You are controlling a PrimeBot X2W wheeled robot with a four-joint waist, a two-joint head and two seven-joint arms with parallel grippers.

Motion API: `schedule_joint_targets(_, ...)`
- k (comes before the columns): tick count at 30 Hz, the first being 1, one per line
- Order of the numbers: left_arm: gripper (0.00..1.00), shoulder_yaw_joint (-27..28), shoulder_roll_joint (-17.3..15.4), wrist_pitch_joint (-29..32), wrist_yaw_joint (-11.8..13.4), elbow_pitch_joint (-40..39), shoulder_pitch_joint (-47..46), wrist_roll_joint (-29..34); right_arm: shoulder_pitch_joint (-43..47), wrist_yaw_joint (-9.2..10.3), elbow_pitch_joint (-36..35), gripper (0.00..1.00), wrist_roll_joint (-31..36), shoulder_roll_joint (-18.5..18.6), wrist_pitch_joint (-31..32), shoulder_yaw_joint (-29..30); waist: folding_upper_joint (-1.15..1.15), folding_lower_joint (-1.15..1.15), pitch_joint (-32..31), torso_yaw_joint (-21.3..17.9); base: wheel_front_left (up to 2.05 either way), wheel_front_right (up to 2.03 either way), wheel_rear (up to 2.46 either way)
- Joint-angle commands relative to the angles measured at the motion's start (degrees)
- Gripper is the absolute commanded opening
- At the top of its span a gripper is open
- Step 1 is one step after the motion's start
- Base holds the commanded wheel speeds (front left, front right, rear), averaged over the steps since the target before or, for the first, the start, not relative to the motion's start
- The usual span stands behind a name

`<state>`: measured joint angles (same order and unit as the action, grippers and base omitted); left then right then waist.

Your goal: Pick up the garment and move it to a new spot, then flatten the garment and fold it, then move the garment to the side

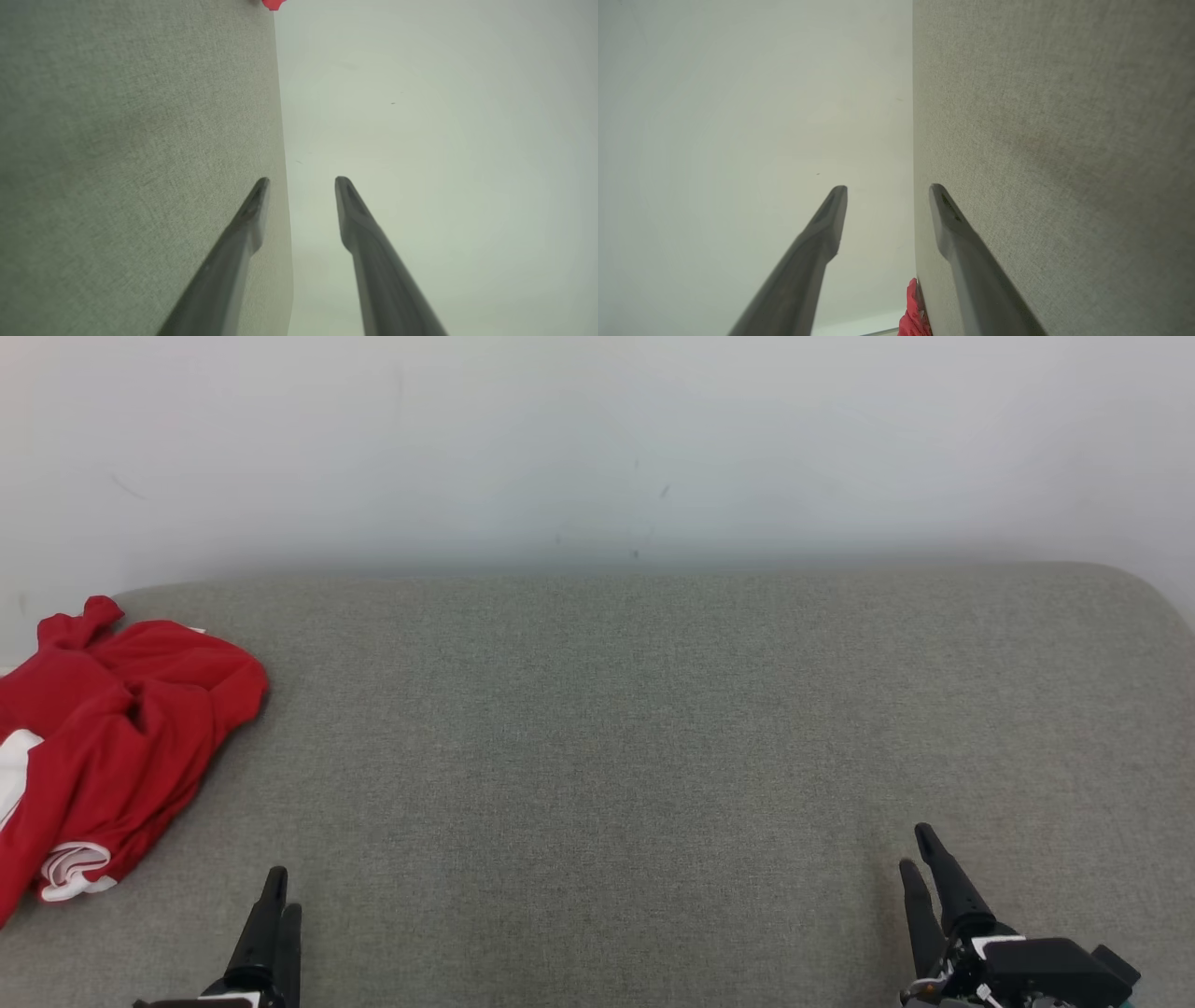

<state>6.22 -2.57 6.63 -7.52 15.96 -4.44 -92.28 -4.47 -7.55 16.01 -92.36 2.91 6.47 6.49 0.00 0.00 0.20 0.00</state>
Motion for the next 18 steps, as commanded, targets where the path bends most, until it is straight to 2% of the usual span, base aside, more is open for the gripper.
schedule_joint_targets(1, 1.00, -0.08, -0.10, -0.32, -0.01, -0.76, -0.55, 0.07, -0.57, 0.00, -0.73, 1.00, 0.12, 0.03, -0.26, -0.17, 0.00, 0.00, 0.01, 0.00, 0.00, 0.00, 0.00)
schedule_joint_targets(10, 1.00, -0.66, -0.14, -2.97, -0.01, -2.66, -0.15, 3.09, -0.21, 0.01, -2.19, 1.00, 2.93, 0.03, -2.91, -1.84, 0.00, 0.00, 0.11, -0.04, 0.00, 0.00, 0.00)
schedule_joint_targets(18, 1.00, -0.76, -0.17, -5.09, 0.00, -4.04, 0.09, 10.04, 0.05, 0.02, -3.81, 1.00, 10.68, 0.03, -5.02, -3.15, 0.00, 0.00, 0.19, -0.05, 0.00, 0.00, 0.00)
